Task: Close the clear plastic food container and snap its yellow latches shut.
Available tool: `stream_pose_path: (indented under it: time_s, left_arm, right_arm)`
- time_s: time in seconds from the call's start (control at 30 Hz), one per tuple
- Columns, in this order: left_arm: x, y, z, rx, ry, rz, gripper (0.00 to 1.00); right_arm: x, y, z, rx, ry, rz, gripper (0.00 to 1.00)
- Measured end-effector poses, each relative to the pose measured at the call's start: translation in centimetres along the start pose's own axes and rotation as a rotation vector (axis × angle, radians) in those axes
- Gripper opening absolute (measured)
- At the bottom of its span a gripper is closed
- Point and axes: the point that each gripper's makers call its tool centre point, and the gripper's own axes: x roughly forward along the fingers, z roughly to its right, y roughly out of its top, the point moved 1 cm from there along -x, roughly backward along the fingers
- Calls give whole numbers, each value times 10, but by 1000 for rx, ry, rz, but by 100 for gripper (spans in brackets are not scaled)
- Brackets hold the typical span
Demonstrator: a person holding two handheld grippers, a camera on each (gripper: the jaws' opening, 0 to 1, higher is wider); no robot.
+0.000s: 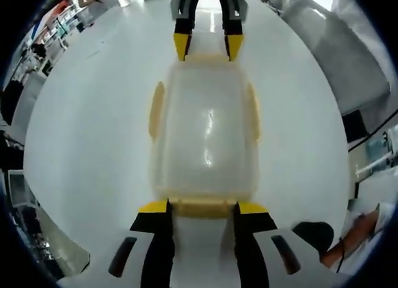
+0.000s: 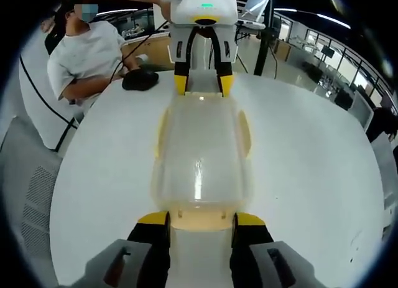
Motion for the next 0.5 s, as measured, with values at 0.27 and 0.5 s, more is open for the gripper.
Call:
stream_pose_path:
  time_s: [0.27, 0.5]
  left_arm:
    - [-6, 11, 5, 11, 1, 13, 34]
    - [-15, 17, 8, 3, 9, 20, 34]
  right_arm:
    - [-10, -6, -6, -6, 18, -37, 34]
    - [-22, -2, -7, -16, 14, -32, 34]
